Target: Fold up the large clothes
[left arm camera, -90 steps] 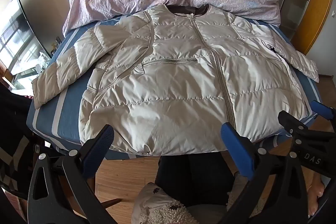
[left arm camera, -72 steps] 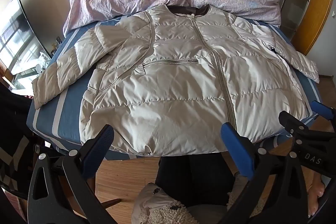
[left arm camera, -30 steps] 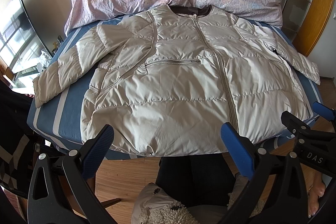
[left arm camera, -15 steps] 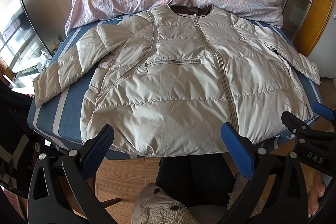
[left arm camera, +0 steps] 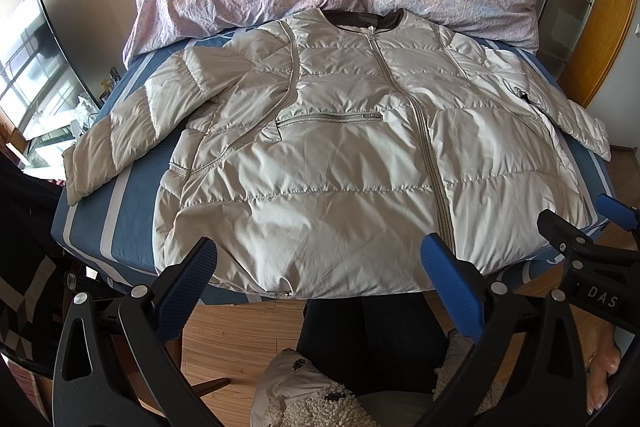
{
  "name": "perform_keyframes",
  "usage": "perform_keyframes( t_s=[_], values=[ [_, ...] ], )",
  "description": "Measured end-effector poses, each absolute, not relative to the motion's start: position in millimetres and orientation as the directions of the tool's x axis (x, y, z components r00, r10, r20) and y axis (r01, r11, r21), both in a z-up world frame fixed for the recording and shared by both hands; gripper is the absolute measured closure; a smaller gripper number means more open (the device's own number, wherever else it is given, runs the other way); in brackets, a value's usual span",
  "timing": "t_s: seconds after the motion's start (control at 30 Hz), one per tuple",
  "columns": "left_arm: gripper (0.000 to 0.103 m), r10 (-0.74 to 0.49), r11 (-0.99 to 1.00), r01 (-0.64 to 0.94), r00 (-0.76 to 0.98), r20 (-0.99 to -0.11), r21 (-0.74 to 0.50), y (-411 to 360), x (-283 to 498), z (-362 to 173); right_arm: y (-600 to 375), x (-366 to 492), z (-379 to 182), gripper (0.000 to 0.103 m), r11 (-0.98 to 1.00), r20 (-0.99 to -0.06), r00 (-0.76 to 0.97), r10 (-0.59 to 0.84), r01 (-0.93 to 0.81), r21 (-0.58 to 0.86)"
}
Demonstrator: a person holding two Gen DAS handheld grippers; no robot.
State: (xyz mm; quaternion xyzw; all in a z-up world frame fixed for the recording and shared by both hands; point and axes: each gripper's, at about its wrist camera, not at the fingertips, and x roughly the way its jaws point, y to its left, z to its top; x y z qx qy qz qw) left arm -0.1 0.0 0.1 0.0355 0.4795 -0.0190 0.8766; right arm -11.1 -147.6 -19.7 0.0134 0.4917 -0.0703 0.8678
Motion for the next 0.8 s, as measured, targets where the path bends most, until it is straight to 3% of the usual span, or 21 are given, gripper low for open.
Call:
perform_keyframes(
  t_s=[0.2,0.4,0.53,0.8],
  values=[
    [0.001,-0.004,0.996,0.073,0.540,-0.842,0.042,-0.1,0.3,0.2,-152.3,-9.0,-24.1,0.002,0.990,-0.857,0.511,-0.068,0.138,0.004],
    [0.001,-0.014,0.995,0.093,0.544,-0.839,0.044,3.4,20.3,-6.4,-190.9,4.3,-25.5,0.002,0.964,-0.812,0.578,0.076,0.167,0.209],
    [0.001,-0.051,0.993,0.116,0.533,-0.845,0.013,3.6,38.2,-8.0,-241.2,14.7,-25.3,0.002,0.912,-0.754,0.655,0.054,0.275,0.305],
    [0.001,-0.111,0.990,0.132,0.541,-0.834,-0.046,4.9,83.2,-8.3,-388.8,34.6,-54.1,0.002,0.649,-0.730,0.684,0.005,0.553,0.523]
  ],
)
